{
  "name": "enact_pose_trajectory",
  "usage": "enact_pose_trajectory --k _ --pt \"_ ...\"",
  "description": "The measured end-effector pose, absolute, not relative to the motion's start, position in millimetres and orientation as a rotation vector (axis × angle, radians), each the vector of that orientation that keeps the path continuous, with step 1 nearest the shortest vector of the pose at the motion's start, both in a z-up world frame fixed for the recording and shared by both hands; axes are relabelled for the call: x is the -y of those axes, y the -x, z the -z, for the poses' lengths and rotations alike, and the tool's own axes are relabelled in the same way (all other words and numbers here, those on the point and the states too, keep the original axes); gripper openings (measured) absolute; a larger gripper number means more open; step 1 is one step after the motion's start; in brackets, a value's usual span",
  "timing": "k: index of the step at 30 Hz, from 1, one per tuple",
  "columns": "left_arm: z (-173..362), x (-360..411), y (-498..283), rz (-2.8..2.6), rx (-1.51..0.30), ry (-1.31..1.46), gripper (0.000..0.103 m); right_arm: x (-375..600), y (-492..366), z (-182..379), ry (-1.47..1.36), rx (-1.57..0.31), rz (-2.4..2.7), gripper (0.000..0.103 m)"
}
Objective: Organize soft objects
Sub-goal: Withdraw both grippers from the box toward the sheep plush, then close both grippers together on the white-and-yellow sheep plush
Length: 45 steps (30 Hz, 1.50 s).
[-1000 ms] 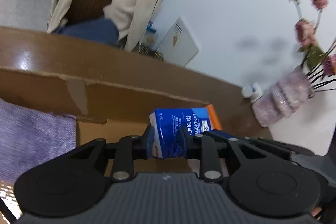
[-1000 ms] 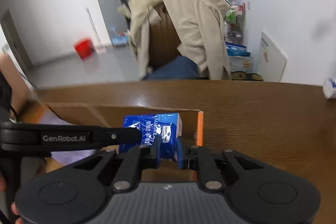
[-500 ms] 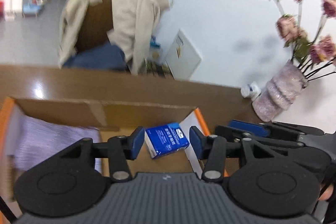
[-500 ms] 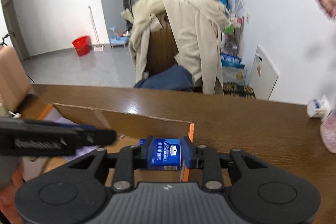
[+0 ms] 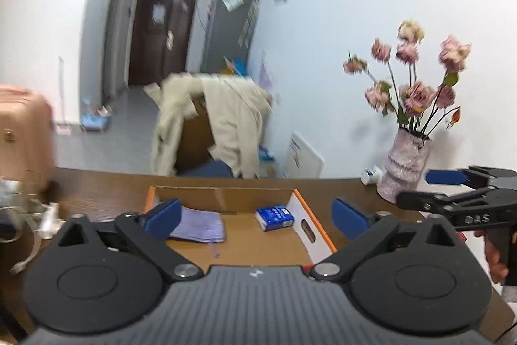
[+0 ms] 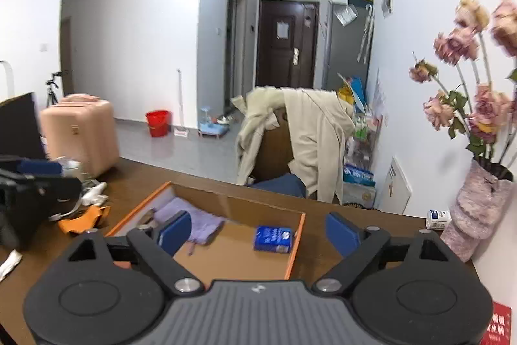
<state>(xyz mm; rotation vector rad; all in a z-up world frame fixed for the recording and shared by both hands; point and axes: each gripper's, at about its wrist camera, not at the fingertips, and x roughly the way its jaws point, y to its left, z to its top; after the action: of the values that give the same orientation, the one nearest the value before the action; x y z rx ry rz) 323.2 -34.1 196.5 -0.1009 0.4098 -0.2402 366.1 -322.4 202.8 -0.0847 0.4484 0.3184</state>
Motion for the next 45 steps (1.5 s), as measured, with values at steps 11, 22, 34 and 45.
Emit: enact_pose_trajectory --k 11,22,34,45 --pt "-137 8 -122 0.030 -0.204 0.015 0.103 328 -169 -169 0.131 -0.256 -0.365 0.103" --pt "-76 11 -93 0.155 -0.344 -0.074 0.103 307 -90 -73 -0.006 -0.367 -0.311 0.103" --pt "-48 25 -139 0.173 -0.442 -0.051 0.103 309 -116 -53 -0.011 -0.465 -0.268 0.103" --pt "-7 89 -243 0.348 -0.534 0.135 0.100 326 -221 -42 -0.052 -0.481 -0.312 0.084"
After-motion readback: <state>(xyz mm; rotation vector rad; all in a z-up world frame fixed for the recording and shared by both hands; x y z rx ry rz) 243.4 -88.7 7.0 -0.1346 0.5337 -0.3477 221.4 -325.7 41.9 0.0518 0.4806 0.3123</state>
